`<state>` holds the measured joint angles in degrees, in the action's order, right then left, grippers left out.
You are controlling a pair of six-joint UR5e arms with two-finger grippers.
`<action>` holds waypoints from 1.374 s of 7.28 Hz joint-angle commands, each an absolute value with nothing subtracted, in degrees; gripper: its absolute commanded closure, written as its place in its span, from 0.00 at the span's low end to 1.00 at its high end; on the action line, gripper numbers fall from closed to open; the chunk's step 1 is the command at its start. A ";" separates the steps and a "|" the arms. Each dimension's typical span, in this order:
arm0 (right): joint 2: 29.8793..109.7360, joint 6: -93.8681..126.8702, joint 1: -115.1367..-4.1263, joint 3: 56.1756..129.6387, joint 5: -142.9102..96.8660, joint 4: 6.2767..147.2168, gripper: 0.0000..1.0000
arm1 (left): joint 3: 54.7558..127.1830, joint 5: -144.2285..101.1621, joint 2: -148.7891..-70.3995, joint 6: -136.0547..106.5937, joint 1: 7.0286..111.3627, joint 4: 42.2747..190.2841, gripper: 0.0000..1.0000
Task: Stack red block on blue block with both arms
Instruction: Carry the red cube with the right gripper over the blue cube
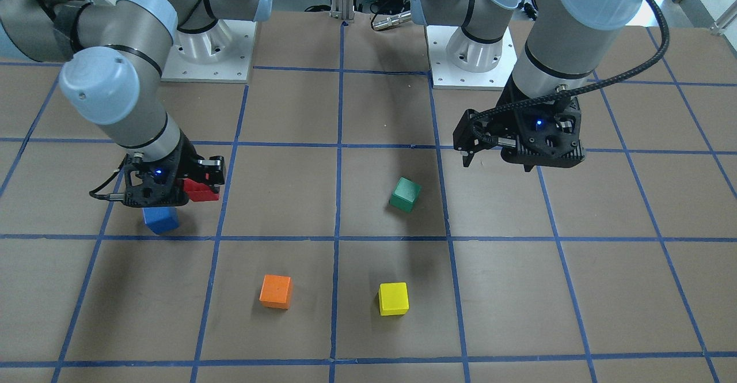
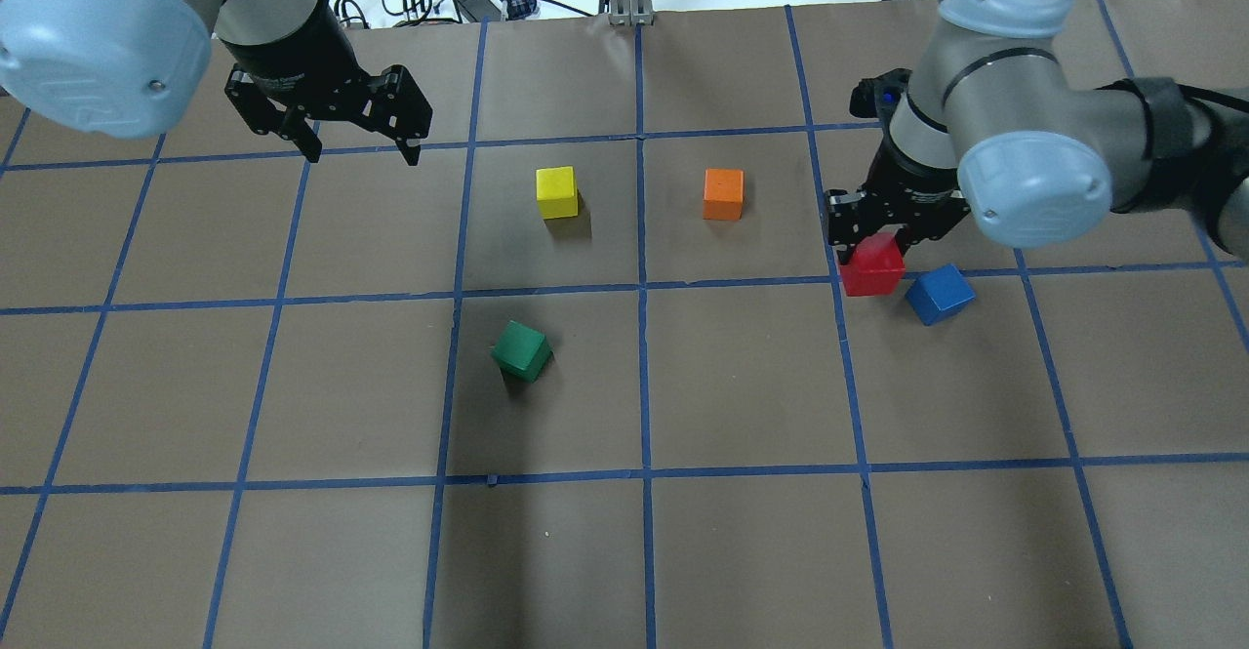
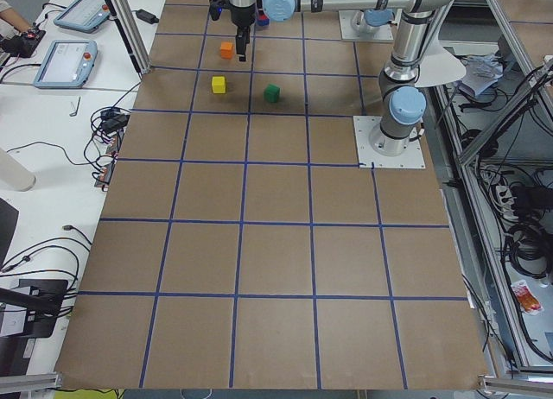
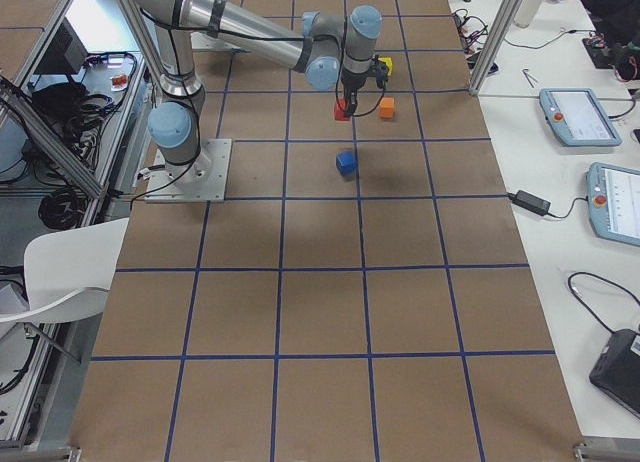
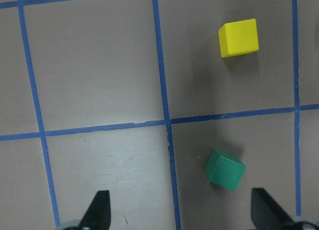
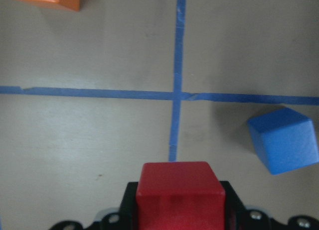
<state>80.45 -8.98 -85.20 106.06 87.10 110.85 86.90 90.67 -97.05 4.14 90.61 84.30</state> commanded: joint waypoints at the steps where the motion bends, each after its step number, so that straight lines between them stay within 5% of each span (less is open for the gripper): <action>1: 81.12 -25.24 -77.03 110.02 87.37 114.49 1.00 | 86.84 90.62 -96.77 4.13 90.62 84.46 0.00; 10: 78.40 -33.31 -75.94 112.85 87.19 125.33 1.00 | 86.84 90.79 -95.10 3.96 91.05 87.19 0.00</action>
